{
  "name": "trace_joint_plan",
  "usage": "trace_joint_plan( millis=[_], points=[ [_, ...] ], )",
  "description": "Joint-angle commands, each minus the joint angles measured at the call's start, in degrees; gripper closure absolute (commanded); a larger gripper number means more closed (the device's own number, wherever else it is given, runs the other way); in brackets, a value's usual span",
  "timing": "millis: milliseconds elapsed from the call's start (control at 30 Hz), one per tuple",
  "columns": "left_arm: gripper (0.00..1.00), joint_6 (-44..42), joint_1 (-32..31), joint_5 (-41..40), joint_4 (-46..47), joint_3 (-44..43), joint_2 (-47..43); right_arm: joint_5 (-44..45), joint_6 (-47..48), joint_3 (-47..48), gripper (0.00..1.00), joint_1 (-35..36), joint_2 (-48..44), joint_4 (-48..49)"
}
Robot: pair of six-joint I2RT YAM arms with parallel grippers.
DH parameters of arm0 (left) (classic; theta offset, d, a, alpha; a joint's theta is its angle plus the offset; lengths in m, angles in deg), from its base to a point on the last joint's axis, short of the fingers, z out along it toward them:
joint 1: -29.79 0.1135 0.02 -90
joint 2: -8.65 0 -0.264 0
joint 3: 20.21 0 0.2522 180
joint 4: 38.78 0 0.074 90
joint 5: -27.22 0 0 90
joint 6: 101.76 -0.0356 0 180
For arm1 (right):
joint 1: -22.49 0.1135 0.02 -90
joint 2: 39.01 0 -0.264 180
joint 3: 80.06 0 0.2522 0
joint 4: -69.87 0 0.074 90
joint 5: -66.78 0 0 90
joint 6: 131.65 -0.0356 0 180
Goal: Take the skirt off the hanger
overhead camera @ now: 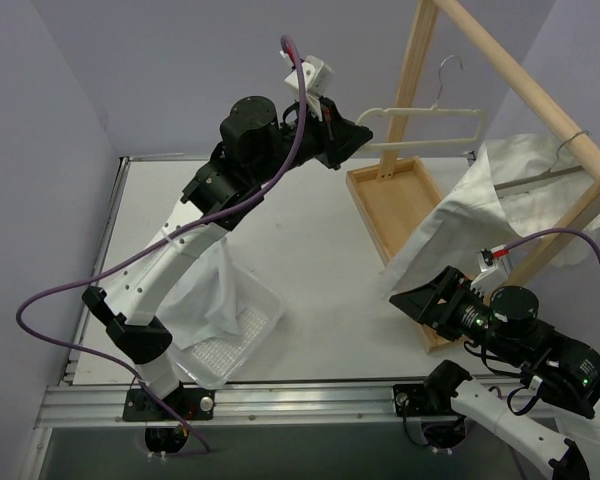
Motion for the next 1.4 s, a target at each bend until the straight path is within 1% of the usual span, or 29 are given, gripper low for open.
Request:
trace_joint_plan(
  millis=[0, 100, 200, 233, 433, 467, 567, 667, 900, 933, 967, 1000, 1033, 1100, 1200, 1233, 1267, 1333, 1367],
  points=[
    [0.98, 2.0, -0.7, 1.2, 7.3, -5.0, 0.8, 1.2, 0.0, 1.8, 0.26, -0.5, 0.9, -0.5],
    [0.98, 3.0, -0.8, 0.8, 9.9, -4.7, 1.2, 1.4, 0.2, 2.7, 0.26, -0.6, 1.4, -1.1],
    [0.98, 4.3, -1.0, 2.1, 10.2, -7.8, 3.9, 1.8, 0.6, 3.7, 0.25, -0.5, 1.8, -1.6],
    [0.98, 4.4, -1.2, 2.3, 9.4, -10.4, 4.9, 2.0, 0.6, 3.9, 0.25, -0.5, 1.8, -1.9],
    [0.98, 5.1, -3.1, 3.6, 7.0, -18.1, 11.6, 2.0, 0.3, 4.0, 0.25, -0.6, 1.0, -2.3],
    [0.98, 5.0, -3.3, 3.7, 6.3, -20.9, 13.5, 2.0, 0.1, 4.3, 0.25, -0.6, 0.8, -2.5],
    [0.98, 4.9, -3.9, 3.6, 3.2, -24.5, 16.2, 2.5, 0.0, 5.0, 0.25, -0.5, 0.1, -3.6],
    [0.98, 5.3, -4.2, 3.6, 3.8, -23.1, 16.2, 2.6, 0.1, 6.1, 0.25, -0.6, -0.2, -4.5],
    [0.97, 5.0, -4.5, 2.8, 4.1, -15.2, 13.6, 2.6, -0.3, 5.5, 0.25, -0.6, -0.7, -3.9],
    [0.93, 4.9, -4.5, 2.6, 4.1, -14.2, 13.0, 2.6, -0.3, 5.0, 0.25, -0.6, -1.1, -3.7],
    [0.86, 4.8, -4.5, 2.5, 4.1, -13.1, 11.8, 2.6, -0.3, 4.7, 0.25, -0.6, -1.2, -3.6],
    [0.69, 4.4, -4.7, 2.6, 4.1, -12.3, 11.3, 2.6, -0.3, 4.5, 0.25, -0.5, -1.2, -3.2],
    [0.58, 3.9, -5.0, 2.7, 3.8, -11.0, 10.8, 2.6, -0.3, 4.0, 0.25, -0.6, -1.6, -3.1],
    [0.42, 1.2, -5.9, 2.2, 1.2, -11.0, 9.7, 2.6, -0.3, 3.6, 0.24, -0.5, -2.0, -3.1],
    [0.34, -3.4, -7.7, 0.0, -2.5, -10.3, 7.7, 2.6, -0.4, 3.2, 0.24, -0.6, -2.6, -2.7],
    [0.31, -4.3, -8.2, -2.5, -2.7, -9.6, 6.0, 2.6, -0.4, 3.2, 0.24, -0.6, -2.8, -2.6],
    [0.31, -5.8, -8.7, -3.9, -2.7, -7.3, 4.8, 2.6, -0.4, 3.2, 0.24, -0.6, -2.9, -2.6],
    [0.30, -7.8, -10.7, -7.2, 0.4, -3.3, 1.2, 2.6, -0.4, 3.3, 0.23, -0.5, -2.9, -2.8],
    [0.30, -10.5, -11.4, -7.8, 1.7, 0.5, 0.0, 2.6, -0.2, 3.7, 0.23, -0.6, -2.8, -3.0]
  ],
)
